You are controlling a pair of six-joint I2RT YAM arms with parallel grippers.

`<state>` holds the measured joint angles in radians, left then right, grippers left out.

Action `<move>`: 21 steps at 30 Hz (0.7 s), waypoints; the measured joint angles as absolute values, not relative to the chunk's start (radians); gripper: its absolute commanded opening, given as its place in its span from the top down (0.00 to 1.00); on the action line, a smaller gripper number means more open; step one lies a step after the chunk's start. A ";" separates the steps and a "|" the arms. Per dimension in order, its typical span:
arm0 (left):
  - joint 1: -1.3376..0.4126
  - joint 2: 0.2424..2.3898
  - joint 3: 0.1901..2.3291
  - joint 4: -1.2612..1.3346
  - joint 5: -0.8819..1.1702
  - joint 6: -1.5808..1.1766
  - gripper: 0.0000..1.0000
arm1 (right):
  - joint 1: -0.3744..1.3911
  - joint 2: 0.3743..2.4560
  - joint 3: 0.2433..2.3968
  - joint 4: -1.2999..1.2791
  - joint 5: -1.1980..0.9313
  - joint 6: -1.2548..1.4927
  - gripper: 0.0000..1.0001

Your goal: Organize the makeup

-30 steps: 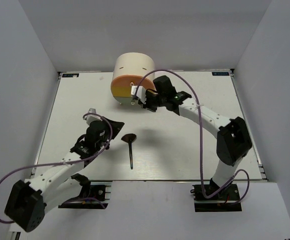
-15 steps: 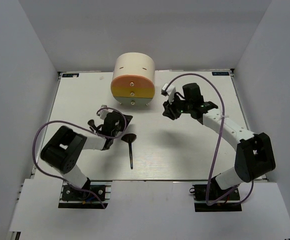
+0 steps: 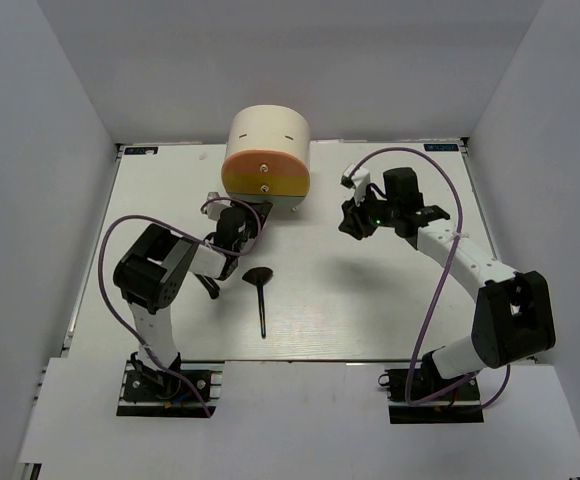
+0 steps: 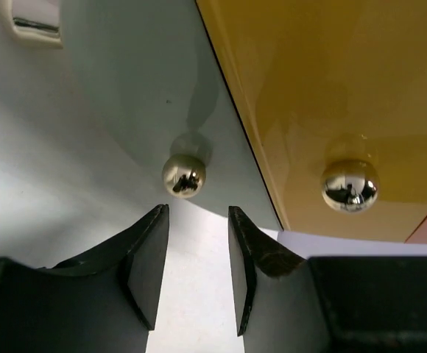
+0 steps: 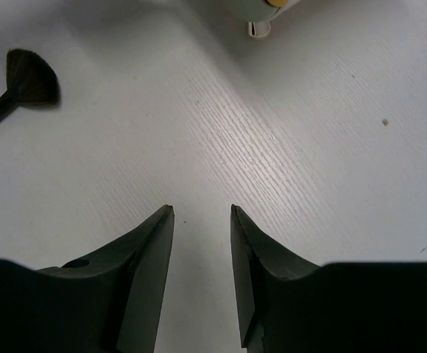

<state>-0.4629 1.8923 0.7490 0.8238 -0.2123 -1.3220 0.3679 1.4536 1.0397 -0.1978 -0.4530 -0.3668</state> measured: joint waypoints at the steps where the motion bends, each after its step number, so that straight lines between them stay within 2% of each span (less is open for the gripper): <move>1: -0.462 1.905 0.758 0.828 -0.212 -1.322 0.53 | 0.364 1.454 1.035 -0.197 -0.453 -0.367 0.57; 9: -0.460 1.966 0.773 0.889 -0.215 -1.325 0.57 | 0.346 1.454 1.023 -0.198 -0.456 -0.367 0.57; 21: -0.454 1.977 0.773 0.921 -0.236 -1.323 0.56 | 0.340 1.454 1.022 -0.198 -0.460 -0.369 0.56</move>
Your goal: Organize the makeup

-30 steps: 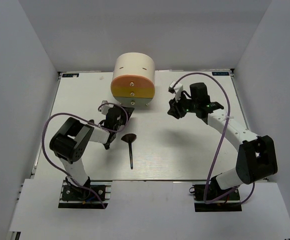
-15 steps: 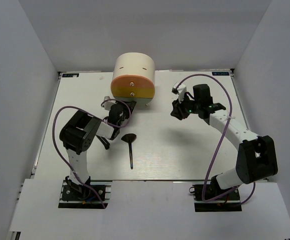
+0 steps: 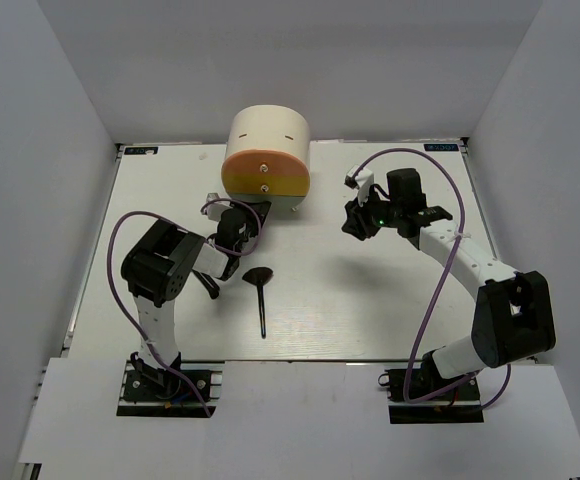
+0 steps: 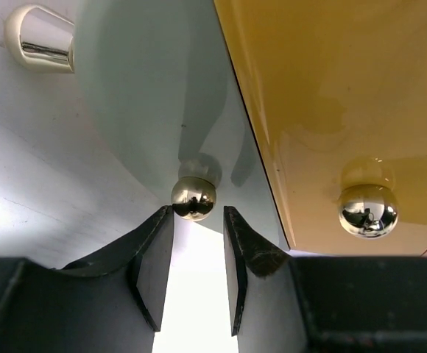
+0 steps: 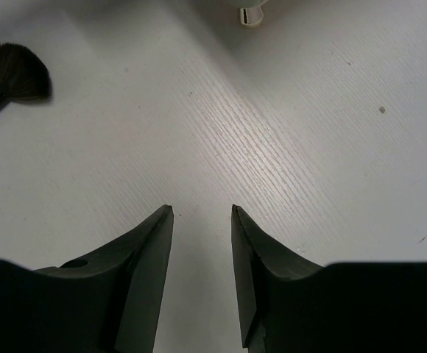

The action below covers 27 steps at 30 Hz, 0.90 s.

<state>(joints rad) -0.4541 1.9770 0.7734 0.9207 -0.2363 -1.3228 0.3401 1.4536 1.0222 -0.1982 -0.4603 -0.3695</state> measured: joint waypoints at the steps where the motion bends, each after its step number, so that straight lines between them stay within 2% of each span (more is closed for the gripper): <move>1: -0.454 1.977 0.773 0.921 -0.238 -1.322 0.56 | 0.340 1.454 1.022 -0.198 -0.461 -0.370 0.56; 8: -0.453 2.005 0.776 0.953 -0.255 -1.320 0.49 | 0.339 1.454 1.020 -0.198 -0.462 -0.370 0.56; 17: -0.453 2.025 0.789 0.963 -0.255 -1.320 0.52 | 0.334 1.454 1.017 -0.198 -0.468 -0.371 0.56; 21: -0.453 2.028 0.798 0.966 -0.254 -1.318 0.55 | 0.334 1.454 1.017 -0.198 -0.468 -0.371 0.56; 27: -0.453 2.040 0.806 0.981 -0.253 -1.317 0.72 | 0.334 1.454 1.016 -0.198 -0.468 -0.371 0.56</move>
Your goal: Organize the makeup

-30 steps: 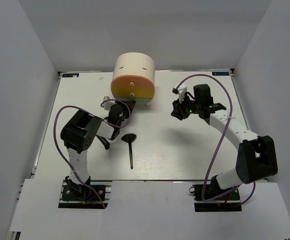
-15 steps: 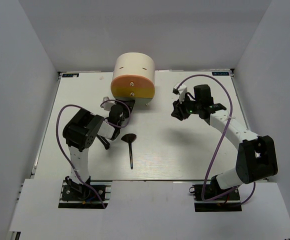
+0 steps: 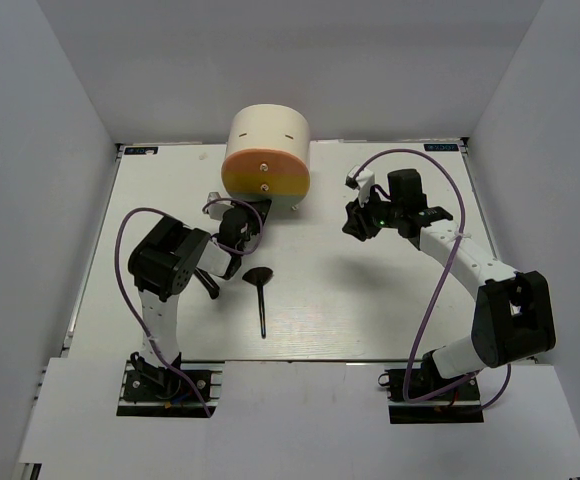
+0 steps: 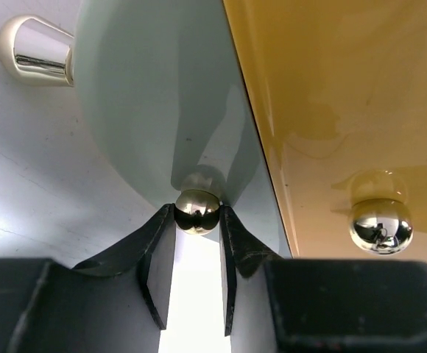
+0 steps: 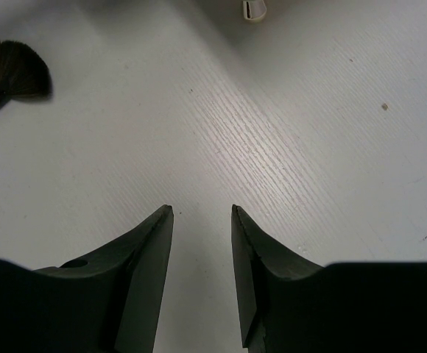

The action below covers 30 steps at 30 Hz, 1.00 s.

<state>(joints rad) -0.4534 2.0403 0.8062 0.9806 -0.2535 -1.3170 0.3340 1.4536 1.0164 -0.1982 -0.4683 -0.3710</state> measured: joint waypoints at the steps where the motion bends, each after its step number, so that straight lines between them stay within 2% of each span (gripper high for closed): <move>1: -0.453 2.041 0.806 0.982 -0.253 -1.317 0.76 | 0.334 1.454 1.016 -0.198 -0.468 -0.371 0.56; 7: -0.453 2.041 0.788 1.011 -0.247 -1.317 0.86 | 0.334 1.454 1.016 -0.198 -0.472 -0.371 0.56; 17: -0.463 1.998 0.607 1.180 -0.202 -1.325 0.88 | 0.334 1.454 1.016 -0.198 -0.475 -0.374 0.56; 24: -0.469 1.921 0.510 1.174 -0.183 -1.328 0.90 | 0.334 1.454 1.016 -0.198 -0.480 -0.374 0.56; 26: -0.469 1.900 0.504 1.146 -0.182 -1.328 0.82 | 0.334 1.454 1.016 -0.198 -0.482 -0.374 0.56; 27: -0.469 1.892 0.505 1.129 -0.178 -1.328 0.67 | 0.334 1.454 1.016 -0.198 -0.483 -0.374 0.56; 29: -0.467 1.885 0.508 1.110 -0.171 -1.328 0.51 | 0.334 1.454 1.016 -0.199 -0.484 -0.374 0.55; 30: -0.467 1.885 0.514 1.099 -0.166 -1.327 0.37 | 0.334 1.454 1.016 -0.199 -0.486 -0.374 0.56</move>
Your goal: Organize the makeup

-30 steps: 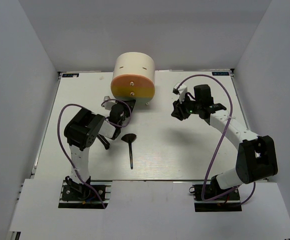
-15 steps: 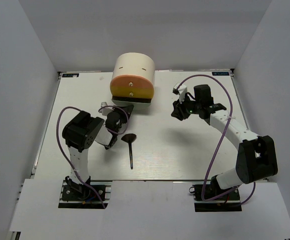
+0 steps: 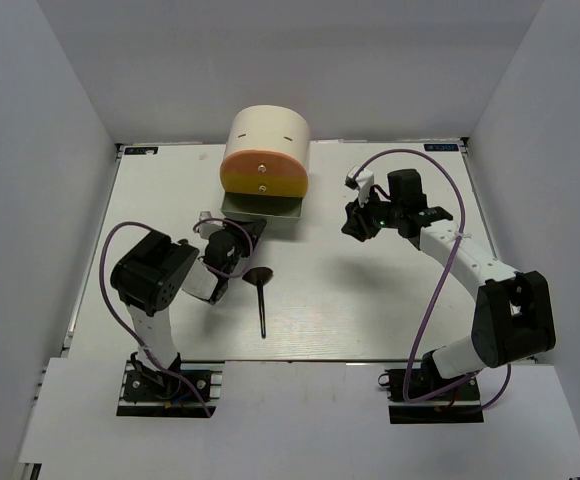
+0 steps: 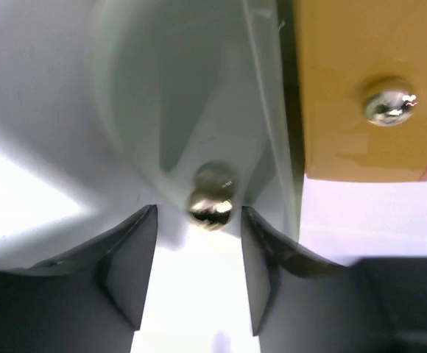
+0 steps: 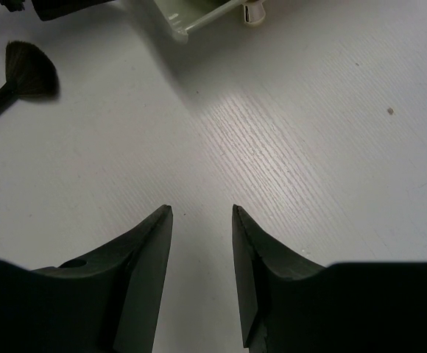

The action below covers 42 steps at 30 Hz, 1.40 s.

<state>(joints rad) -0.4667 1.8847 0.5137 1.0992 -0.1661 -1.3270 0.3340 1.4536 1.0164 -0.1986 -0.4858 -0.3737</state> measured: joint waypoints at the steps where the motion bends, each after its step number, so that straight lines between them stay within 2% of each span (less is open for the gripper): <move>1: -0.466 1.885 0.520 1.082 -0.160 -1.323 0.35 | 0.334 1.454 1.016 -0.199 -0.486 -0.374 0.55; 5: -0.466 1.885 0.547 0.998 -0.138 -1.328 0.23 | 0.334 1.454 1.016 -0.199 -0.487 -0.375 0.55; 13: -0.467 1.823 0.584 0.833 -0.126 -1.296 0.21 | 0.334 1.454 1.016 -0.202 -0.502 -0.391 0.55; 22: -0.469 1.506 0.550 0.619 -0.143 -1.239 0.22 | 0.334 1.454 1.016 -0.213 -0.539 -0.412 0.55; 24: -0.469 1.429 0.547 0.545 -0.150 -1.214 0.25 | 0.334 1.454 1.016 -0.225 -0.561 -0.432 0.56; 26: -0.465 1.348 0.558 0.443 -0.153 -1.190 0.32 | 0.335 1.454 1.017 -0.256 -0.616 -0.488 0.55; 27: -0.461 1.312 0.569 0.385 -0.154 -1.181 0.45 | 0.336 1.454 1.017 -0.284 -0.658 -0.535 0.54; 30: -0.457 1.219 0.626 0.171 -0.175 -1.149 0.65 | 0.352 1.454 1.017 -0.381 -0.785 -0.715 0.51; 32: -0.455 1.158 0.659 0.025 -0.191 -1.126 0.67 | 0.387 1.461 1.019 -0.453 -0.852 -0.846 0.50; 34: -0.454 1.092 0.680 -0.114 -0.206 -1.105 0.63 | 0.445 1.487 1.033 -0.531 -0.895 -0.968 0.49; 37: -0.453 0.989 0.682 -0.295 -0.229 -1.095 0.40 | 0.543 1.542 1.063 -0.626 -0.918 -1.173 0.49; 42: -0.453 0.792 0.673 -0.566 -0.265 -1.145 0.35 | 0.710 1.598 1.070 -0.671 -0.880 -1.471 0.48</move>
<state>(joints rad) -0.4534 0.7921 0.6735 -0.5663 -0.2649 -1.1454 0.7097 1.5978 1.0698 -0.6708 -0.8803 -1.4712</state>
